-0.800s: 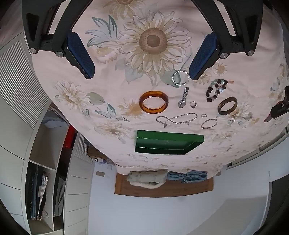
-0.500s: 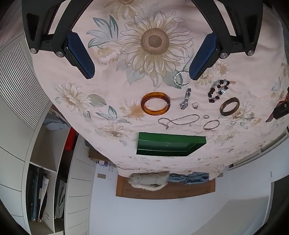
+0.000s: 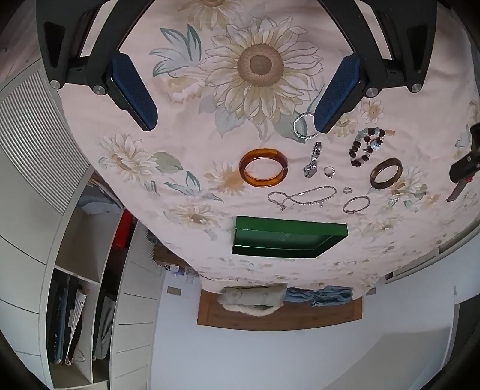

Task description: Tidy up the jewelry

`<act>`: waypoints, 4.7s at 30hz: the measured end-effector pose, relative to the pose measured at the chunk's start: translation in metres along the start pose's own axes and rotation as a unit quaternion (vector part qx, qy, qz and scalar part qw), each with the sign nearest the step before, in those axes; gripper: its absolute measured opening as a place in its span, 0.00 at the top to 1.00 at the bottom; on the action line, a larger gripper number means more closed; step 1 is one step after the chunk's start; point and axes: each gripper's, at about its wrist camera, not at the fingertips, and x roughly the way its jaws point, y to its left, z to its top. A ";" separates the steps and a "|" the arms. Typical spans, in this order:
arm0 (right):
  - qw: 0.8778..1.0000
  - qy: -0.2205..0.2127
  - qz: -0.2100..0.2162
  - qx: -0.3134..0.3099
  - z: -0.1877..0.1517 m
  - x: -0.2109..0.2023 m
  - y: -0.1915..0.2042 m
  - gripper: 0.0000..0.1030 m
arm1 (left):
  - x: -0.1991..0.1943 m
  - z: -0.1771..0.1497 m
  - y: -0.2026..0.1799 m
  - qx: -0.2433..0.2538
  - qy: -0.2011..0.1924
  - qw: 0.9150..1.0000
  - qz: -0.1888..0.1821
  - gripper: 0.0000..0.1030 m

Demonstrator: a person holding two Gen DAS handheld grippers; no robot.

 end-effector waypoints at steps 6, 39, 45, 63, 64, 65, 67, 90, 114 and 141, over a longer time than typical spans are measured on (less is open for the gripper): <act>1.000 -0.005 -0.011 0.004 0.004 -0.007 -0.006 0.01 | 0.001 -0.001 -0.009 0.011 0.010 1.000 -0.013 0.00; 1.000 -0.009 0.011 0.027 0.001 -0.008 -0.015 0.01 | 0.011 -0.010 -0.011 -0.003 0.054 0.998 -0.034 0.00; 1.000 -0.007 0.010 0.021 0.000 -0.007 -0.012 0.01 | 0.016 -0.014 -0.010 -0.007 0.063 0.997 -0.031 0.00; 1.000 -0.004 0.012 0.012 -0.001 -0.003 -0.009 0.01 | 0.014 -0.016 -0.003 -0.013 0.037 0.999 0.007 0.00; 1.000 -0.004 0.013 0.012 0.000 -0.003 -0.009 0.01 | 0.014 -0.016 -0.003 -0.013 0.037 0.999 0.006 0.00; 1.000 -0.003 0.014 0.013 0.000 -0.003 -0.009 0.01 | 0.015 -0.016 -0.003 -0.013 0.039 0.999 0.004 0.00; 1.000 -0.002 0.015 0.014 -0.001 -0.003 -0.010 0.01 | 0.016 -0.017 -0.004 -0.012 0.041 0.999 0.002 0.00; 0.997 0.011 0.069 0.014 -0.008 0.009 -0.002 0.00 | 0.031 -0.041 0.016 -0.022 0.097 0.995 -0.014 0.00; 0.957 0.116 0.260 -0.060 -0.014 0.117 0.036 0.56 | 0.144 -0.022 -0.062 0.044 0.163 0.974 -0.154 0.03; 0.951 0.099 0.253 -0.147 -0.015 0.124 0.059 0.63 | 0.138 -0.023 -0.048 0.034 0.147 0.966 -0.212 0.85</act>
